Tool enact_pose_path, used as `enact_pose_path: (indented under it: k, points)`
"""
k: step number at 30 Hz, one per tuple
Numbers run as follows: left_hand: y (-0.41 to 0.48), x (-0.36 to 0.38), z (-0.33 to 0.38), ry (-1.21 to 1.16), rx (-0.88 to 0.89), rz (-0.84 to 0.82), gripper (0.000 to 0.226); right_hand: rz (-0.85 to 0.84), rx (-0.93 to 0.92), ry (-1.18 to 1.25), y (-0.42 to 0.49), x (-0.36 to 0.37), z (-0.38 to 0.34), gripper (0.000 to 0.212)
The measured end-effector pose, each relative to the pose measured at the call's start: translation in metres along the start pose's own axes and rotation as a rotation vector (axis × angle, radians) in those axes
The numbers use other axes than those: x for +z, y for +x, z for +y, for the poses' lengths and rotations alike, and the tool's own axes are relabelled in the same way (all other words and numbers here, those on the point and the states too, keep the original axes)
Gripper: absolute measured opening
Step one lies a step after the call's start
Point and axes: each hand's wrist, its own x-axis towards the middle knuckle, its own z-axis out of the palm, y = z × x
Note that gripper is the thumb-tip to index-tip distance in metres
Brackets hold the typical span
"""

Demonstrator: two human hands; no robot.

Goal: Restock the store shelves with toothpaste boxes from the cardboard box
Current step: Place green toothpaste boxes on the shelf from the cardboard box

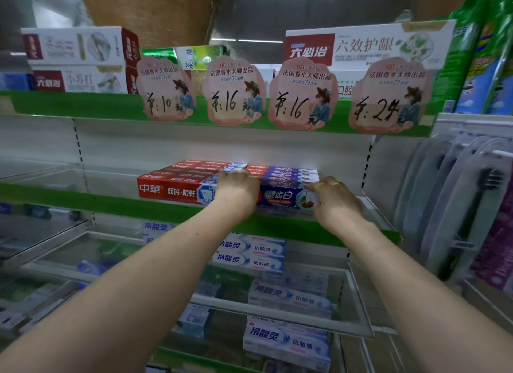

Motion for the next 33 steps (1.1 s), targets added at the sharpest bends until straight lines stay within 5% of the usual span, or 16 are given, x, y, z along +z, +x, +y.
enact_pose_path:
  k: [8,21,27,33]
  points:
    - [-0.001,0.0,-0.01,-0.079,0.074,-0.048,0.049,-0.167,-0.001,-0.12,0.0,-0.012,-0.011,0.063]
    - [-0.025,-0.018,-0.045,-0.389,0.065,0.09,0.034,0.118,0.031,0.182,-0.015,-0.017,-0.076,0.022]
    - [-0.054,-0.028,-0.078,-0.793,-0.181,0.175,0.009,0.137,-0.019,0.489,-0.03,-0.014,-0.146,0.016]
    - [-0.118,0.002,-0.136,-1.375,-0.531,0.324,0.017,0.042,-0.064,1.009,-0.093,0.01,-0.225,0.02]
